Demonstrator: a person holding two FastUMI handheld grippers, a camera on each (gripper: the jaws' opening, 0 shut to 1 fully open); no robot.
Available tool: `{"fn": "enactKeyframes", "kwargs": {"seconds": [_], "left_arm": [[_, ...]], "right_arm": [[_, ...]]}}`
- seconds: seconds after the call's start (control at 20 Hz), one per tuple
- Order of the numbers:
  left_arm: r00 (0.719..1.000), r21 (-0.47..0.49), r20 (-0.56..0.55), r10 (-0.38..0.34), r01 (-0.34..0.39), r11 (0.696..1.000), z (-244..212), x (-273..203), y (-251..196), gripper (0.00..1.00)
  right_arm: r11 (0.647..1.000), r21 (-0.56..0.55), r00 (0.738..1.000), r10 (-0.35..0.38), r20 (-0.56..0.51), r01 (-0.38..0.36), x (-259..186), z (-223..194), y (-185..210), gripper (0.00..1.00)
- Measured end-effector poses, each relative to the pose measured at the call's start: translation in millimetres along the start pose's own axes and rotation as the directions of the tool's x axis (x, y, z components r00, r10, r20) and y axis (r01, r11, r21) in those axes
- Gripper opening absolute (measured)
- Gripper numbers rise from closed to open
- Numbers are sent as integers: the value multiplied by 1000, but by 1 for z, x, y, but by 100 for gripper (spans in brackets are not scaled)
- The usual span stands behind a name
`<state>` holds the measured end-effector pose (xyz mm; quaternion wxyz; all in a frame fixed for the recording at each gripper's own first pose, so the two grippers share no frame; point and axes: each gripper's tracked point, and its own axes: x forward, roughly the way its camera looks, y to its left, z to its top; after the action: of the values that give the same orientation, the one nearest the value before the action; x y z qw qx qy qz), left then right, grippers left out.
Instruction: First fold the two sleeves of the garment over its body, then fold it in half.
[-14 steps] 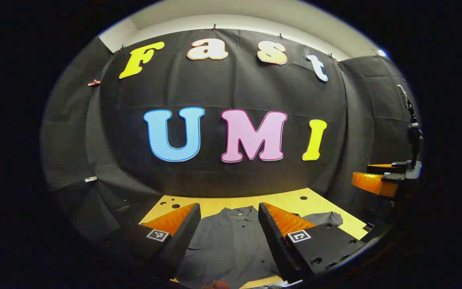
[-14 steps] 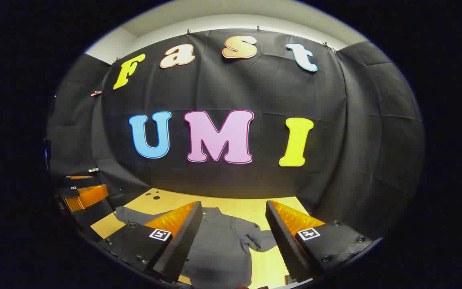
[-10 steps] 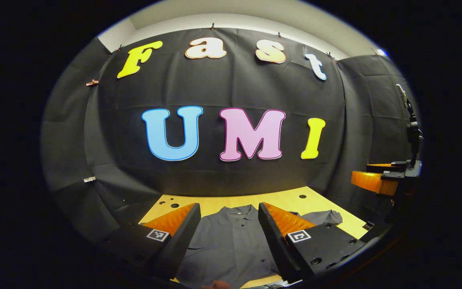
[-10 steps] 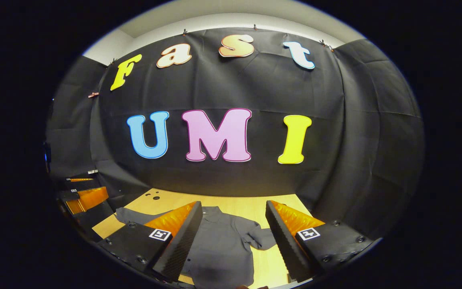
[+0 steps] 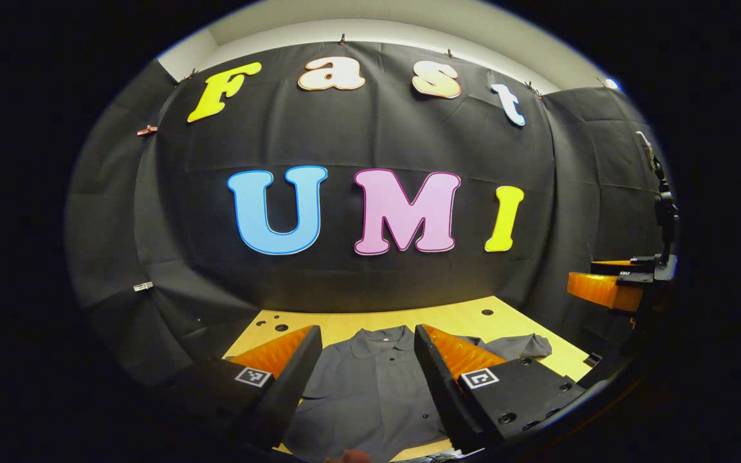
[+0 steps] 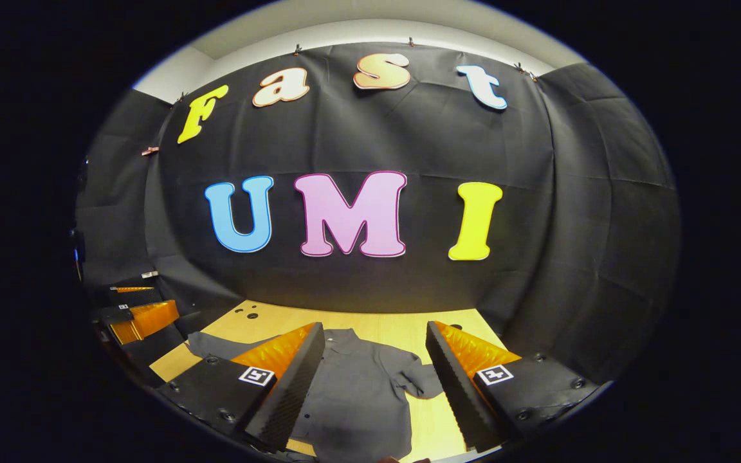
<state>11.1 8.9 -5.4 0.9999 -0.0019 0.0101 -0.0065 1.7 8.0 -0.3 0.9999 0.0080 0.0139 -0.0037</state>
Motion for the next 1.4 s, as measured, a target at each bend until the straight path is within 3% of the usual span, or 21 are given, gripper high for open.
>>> {"fn": "enactKeyframes", "kwargs": {"seconds": [0.3,0.7,1.15,1.4], "left_arm": [[1000,-24,-7,2,-2,1000,-1,6,-4,92],[998,-29,-55,-9,7,1000,-14,30,-34,92],[995,-21,-101,25,-27,999,-20,67,-72,91],[982,-26,-173,70,-76,997,-42,84,-83,92]], "right_arm": [[1000,9,1000,-17,-20,17,10,-5,-12,98],[986,62,979,-141,-147,152,65,-60,-118,98],[942,77,904,-289,-314,327,156,-160,-268,99],[925,35,831,-322,-455,378,198,-252,-317,99]]}}
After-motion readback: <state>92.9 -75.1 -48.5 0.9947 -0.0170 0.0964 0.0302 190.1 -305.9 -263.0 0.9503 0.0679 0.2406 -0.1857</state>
